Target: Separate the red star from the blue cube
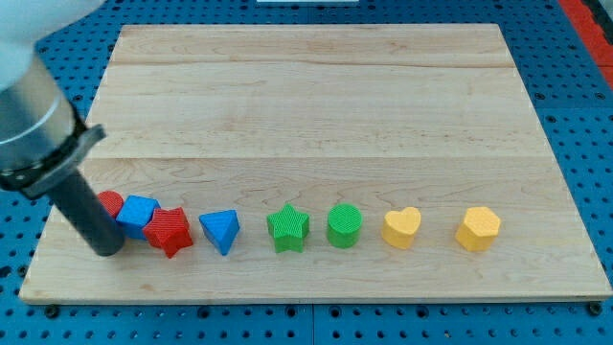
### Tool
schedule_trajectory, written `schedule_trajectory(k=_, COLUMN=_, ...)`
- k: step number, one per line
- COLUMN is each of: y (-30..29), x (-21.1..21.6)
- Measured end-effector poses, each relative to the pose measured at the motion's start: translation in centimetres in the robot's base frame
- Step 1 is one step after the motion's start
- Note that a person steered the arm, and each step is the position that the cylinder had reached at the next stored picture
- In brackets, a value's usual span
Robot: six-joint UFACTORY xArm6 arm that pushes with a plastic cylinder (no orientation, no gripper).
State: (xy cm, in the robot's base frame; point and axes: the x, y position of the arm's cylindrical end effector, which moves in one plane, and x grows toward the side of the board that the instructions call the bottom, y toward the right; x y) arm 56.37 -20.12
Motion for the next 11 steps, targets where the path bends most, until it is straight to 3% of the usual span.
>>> schedule_trajectory(k=5, y=1.0, x=0.4)
schedule_trajectory(k=7, y=6.6, x=0.4)
schedule_trajectory(k=8, y=9.3, x=-3.3)
schedule_trajectory(k=9, y=12.5, x=-4.0)
schedule_trajectory(k=11, y=14.3, x=-9.0)
